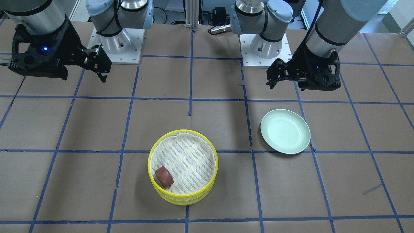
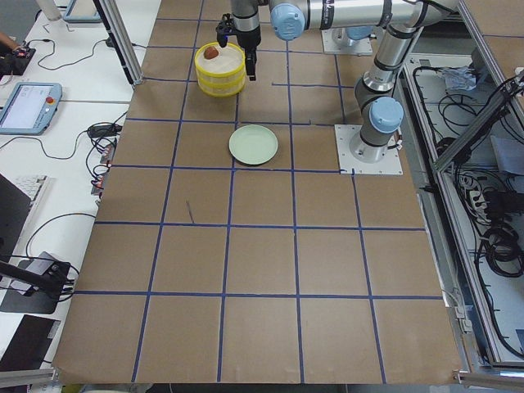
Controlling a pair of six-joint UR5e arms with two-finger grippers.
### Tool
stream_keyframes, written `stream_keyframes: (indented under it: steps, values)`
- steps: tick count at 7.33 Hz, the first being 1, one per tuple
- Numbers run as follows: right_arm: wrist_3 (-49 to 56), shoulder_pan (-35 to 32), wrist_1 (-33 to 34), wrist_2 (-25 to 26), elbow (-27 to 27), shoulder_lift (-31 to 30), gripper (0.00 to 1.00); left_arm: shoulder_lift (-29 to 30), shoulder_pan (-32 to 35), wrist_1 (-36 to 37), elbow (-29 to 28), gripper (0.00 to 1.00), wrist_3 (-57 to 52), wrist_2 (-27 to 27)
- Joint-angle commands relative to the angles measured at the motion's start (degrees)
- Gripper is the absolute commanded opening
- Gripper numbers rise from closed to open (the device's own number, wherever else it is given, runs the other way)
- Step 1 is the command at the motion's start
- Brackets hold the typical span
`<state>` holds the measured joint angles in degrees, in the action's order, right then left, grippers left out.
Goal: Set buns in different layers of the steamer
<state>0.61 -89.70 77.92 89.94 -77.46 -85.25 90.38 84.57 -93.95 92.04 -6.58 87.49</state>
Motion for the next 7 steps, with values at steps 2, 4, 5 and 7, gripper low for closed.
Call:
stream_keyframes:
  steps: [2, 4, 5, 7]
  values:
    - [0.1, 0.0, -0.1, -0.1, -0.1, -0.2, 1.0, 0.0, -0.1, 0.1, -0.1, 1.0, 0.0, 0.0]
    - [-1.7, -0.2, -0.5, -0.2, -0.3, -0.2, 1.0, -0.5, 0.1, 0.0, 0.2, 1.0, 0.3, 0.1]
    - [-1.7, 0.0, -0.1, -0.3, -0.7, -0.2, 1.0, -0.6, 0.4, 0.0, 0.2, 1.0, 0.5, 0.0]
    - [-1.8, 0.1, -0.1, -0.4, -0.8, -0.2, 1.0, -1.4, 2.2, -0.1, 0.3, 1.0, 0.4, 0.0]
